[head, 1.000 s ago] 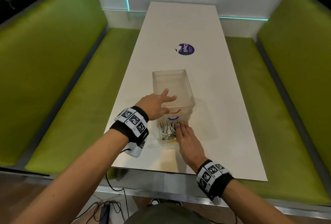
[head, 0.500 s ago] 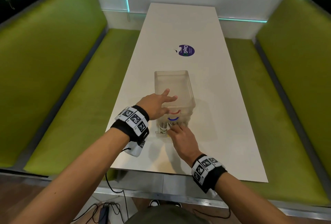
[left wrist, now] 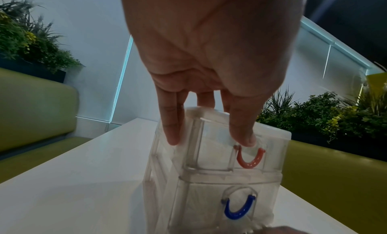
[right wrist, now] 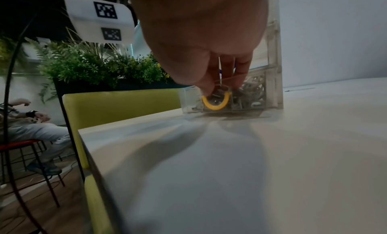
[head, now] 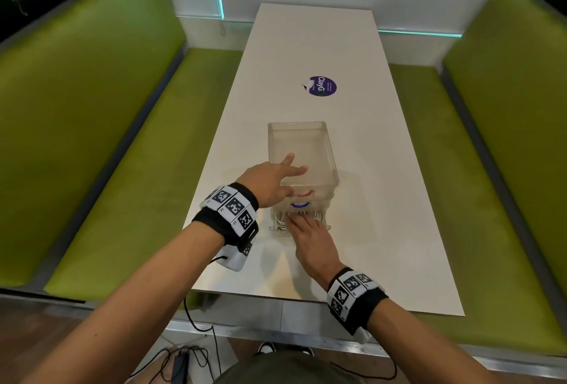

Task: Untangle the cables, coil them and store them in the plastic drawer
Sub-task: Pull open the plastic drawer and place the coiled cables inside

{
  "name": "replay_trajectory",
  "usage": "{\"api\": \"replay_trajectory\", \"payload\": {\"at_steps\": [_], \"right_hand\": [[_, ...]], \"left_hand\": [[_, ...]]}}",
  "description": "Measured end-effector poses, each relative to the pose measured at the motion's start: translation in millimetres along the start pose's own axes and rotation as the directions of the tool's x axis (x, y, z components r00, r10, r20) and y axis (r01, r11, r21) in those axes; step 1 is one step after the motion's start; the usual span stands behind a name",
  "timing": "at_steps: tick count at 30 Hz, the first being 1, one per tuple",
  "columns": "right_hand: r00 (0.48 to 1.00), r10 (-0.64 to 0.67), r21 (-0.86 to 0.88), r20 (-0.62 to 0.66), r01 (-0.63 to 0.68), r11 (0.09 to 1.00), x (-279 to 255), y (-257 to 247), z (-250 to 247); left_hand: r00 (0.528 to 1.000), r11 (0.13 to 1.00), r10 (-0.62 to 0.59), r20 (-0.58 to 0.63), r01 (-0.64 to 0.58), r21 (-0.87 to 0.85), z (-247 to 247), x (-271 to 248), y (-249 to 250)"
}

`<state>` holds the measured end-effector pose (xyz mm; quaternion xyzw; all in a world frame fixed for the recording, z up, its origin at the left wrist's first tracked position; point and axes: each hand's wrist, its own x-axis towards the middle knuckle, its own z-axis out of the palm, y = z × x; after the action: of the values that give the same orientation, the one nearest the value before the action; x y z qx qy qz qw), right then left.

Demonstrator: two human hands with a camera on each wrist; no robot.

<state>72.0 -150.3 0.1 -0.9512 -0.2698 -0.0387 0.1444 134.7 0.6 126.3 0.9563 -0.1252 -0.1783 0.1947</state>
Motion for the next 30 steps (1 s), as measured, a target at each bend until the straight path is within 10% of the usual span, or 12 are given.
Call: {"api": "replay_trajectory", "payload": {"at_steps": [7, 13, 20, 26, 30], "right_hand": [[0.991, 0.069, -0.015, -0.115, -0.071, 0.997, 2, 7, -5], [0.967, 0.148, 0.102, 0.206, -0.172, 0.980, -5, 13, -12], [0.952, 0.152, 0.262, 0.267, -0.223, 0.939, 13, 13, -32], [0.968, 0.027, 0.395, -0.250, 0.077, 0.915, 10, 34, -110], [0.997, 0.083, 0.257, 0.010, -0.083, 0.963, 34, 67, -113]], "left_hand": [[1.000, 1.000, -0.005, 0.001, 0.005, -0.002, 1, 0, -1], [1.000, 1.000, 0.010, 0.004, -0.010, -0.004, 2, 3, -3], [1.000, 1.000, 0.020, -0.001, -0.020, -0.014, 4, 4, -7], [0.998, 0.999, 0.048, -0.035, -0.047, 0.022, 10, -3, -12], [0.969, 0.985, 0.040, -0.245, -0.079, -0.155, 39, -36, -25]]}}
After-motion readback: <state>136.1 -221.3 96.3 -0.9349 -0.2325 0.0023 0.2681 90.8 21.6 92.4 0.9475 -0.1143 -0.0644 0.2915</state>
